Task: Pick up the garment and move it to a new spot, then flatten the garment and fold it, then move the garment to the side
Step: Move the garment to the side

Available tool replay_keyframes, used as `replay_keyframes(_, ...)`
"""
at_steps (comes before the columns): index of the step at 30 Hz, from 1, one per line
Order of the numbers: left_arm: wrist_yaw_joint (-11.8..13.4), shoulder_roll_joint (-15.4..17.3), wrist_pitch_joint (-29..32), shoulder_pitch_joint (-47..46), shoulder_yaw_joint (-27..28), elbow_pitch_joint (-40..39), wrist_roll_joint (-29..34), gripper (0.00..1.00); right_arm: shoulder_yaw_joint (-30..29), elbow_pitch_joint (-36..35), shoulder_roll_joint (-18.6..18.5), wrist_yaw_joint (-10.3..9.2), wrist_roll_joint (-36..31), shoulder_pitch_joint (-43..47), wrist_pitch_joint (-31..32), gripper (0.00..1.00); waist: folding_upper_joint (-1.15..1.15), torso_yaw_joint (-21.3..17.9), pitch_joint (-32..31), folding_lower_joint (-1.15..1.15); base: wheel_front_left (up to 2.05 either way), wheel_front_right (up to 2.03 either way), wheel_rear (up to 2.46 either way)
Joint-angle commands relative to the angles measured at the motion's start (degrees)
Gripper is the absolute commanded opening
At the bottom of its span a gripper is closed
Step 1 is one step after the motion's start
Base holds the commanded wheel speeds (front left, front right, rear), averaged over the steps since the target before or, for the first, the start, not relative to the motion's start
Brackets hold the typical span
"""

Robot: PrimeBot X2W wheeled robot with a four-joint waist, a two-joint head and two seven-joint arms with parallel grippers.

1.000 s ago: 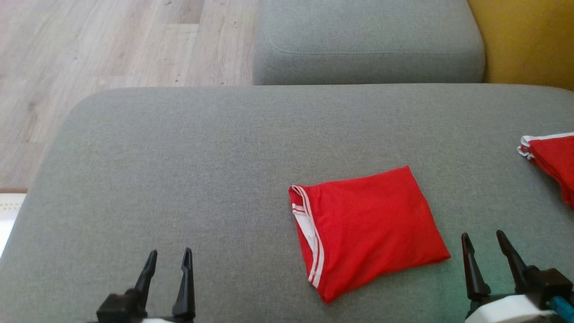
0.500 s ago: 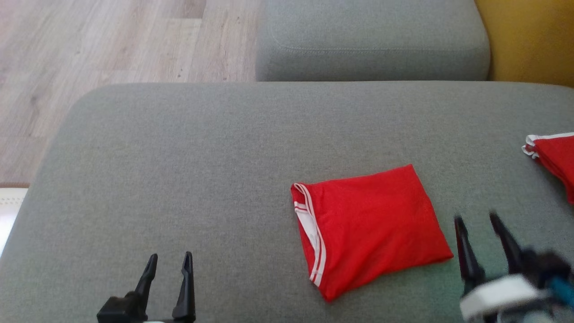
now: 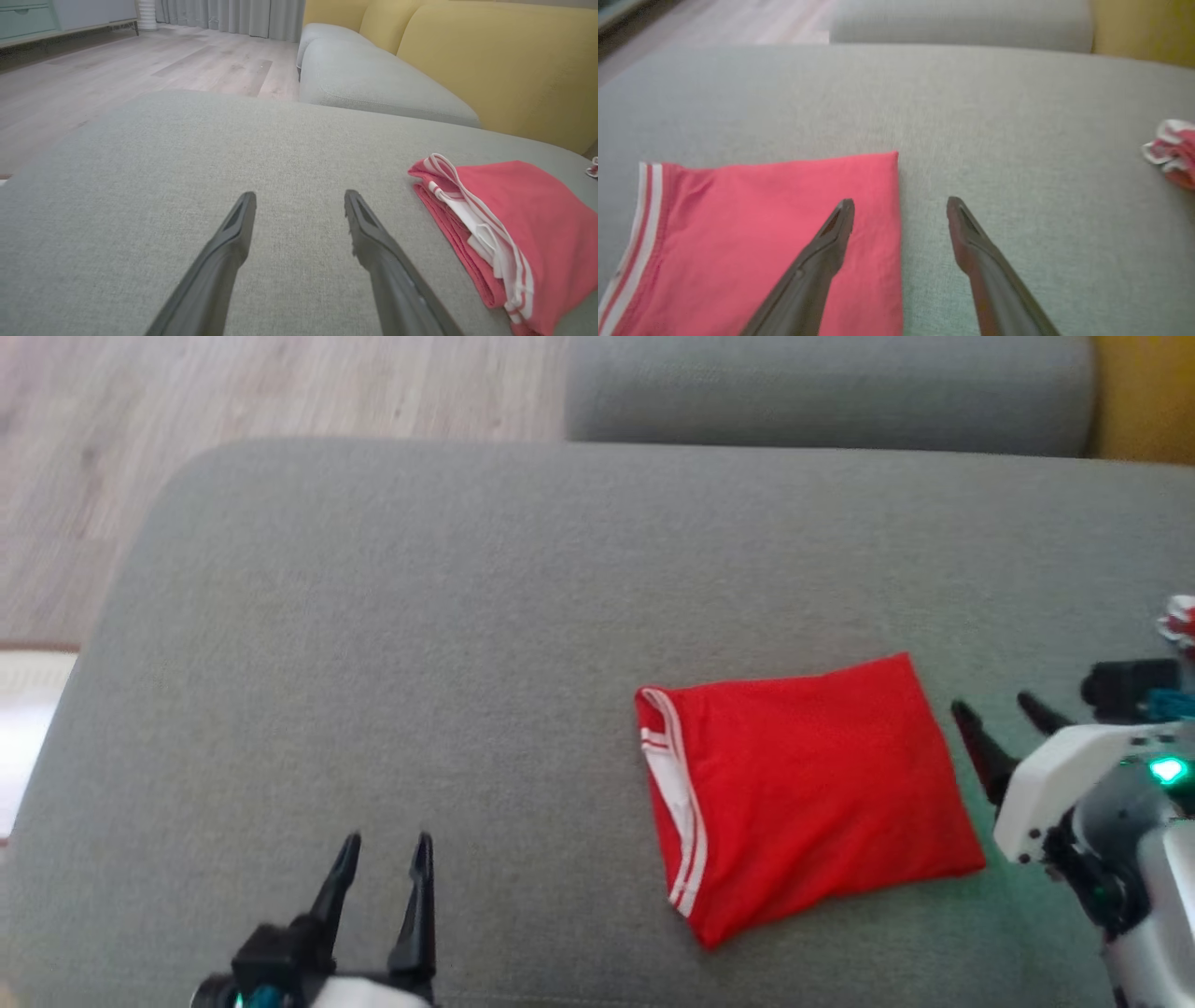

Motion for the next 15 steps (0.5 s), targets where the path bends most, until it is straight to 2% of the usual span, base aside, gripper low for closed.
replay_keyframes(1, 0.16, -0.36, -0.71, -3.4, 1.18, -1.67, -0.01, 1.0, 1.62, -0.16, -1.35, -0.05, 0.28, -3.05, 1.57, 1.0, 0.0, 1.5, 1.57, -0.01, 0.0, 0.0, 0.0)
replay_keyframes(7, 0.87, -0.36, -0.71, -4.97, -0.18, -1.24, -0.8, 1.0, 3.05, 9.97, -0.2, -0.05, 1.0, -6.44, 5.6, 1.0, 0.0, 3.56, 2.98, -0.01, 0.0, 0.0, 0.0)
replay_keyframes(11, 1.26, -0.36, -0.71, -5.08, -0.43, -1.32, -1.03, 1.0, 3.59, 13.19, 1.32, -0.05, 2.81, -7.82, 7.51, 1.0, 0.0, 3.87, 3.15, -0.01, 0.0, 0.0, 0.0)
replay_keyframes(12, 1.34, -0.36, -0.71, -5.06, -0.48, -1.35, -1.07, 1.0, 3.36, 13.72, 1.66, -0.05, 3.67, -8.37, 7.25, 0.3, 0.0, 3.89, 3.2, -0.01, 0.0, 0.0, 0.0)
replay_keyframes(13, 1.41, -0.36, -0.71, -5.04, -0.52, -1.36, -1.1, 1.0, 3.26, 14.17, 1.87, -0.05, 4.34, -8.88, 7.05, 0.0, 0.0, 3.86, 3.24, -0.01, 0.0, 0.0, 0.0)
replay_keyframes(15, 1.74, -0.36, -0.71, -5.01, -0.29, -1.47, -1.24, 1.0, 3.65, 14.21, 2.27, -0.05, 5.76, -9.94, 6.68, 0.0, 0.0, 3.23, 3.3, -0.01, 0.0, 0.0, 0.0)
